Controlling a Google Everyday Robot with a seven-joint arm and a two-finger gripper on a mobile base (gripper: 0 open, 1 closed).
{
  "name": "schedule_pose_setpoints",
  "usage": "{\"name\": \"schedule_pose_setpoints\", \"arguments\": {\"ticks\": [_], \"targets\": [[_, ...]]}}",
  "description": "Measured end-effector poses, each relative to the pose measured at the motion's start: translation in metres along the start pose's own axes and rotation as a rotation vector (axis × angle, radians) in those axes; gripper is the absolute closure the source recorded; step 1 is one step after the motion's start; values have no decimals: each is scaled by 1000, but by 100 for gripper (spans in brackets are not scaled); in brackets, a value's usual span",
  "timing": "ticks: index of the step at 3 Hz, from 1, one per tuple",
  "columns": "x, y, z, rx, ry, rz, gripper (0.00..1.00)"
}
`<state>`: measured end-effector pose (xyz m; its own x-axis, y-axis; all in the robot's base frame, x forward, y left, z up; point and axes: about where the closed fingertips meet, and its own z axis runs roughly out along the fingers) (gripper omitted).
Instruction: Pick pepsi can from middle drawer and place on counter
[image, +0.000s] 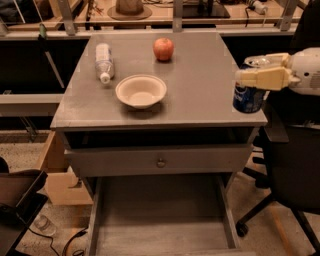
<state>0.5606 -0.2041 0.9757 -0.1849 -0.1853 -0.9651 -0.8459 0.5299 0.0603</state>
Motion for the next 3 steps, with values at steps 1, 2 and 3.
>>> {"name": "schedule_pose_setpoints", "arguments": {"ticks": [1, 2, 3], "targets": [[-12, -64, 13, 48, -6, 8, 100], [-34, -119, 22, 110, -45, -8, 100], [-59, -153, 37, 139, -107, -42, 100]]}}
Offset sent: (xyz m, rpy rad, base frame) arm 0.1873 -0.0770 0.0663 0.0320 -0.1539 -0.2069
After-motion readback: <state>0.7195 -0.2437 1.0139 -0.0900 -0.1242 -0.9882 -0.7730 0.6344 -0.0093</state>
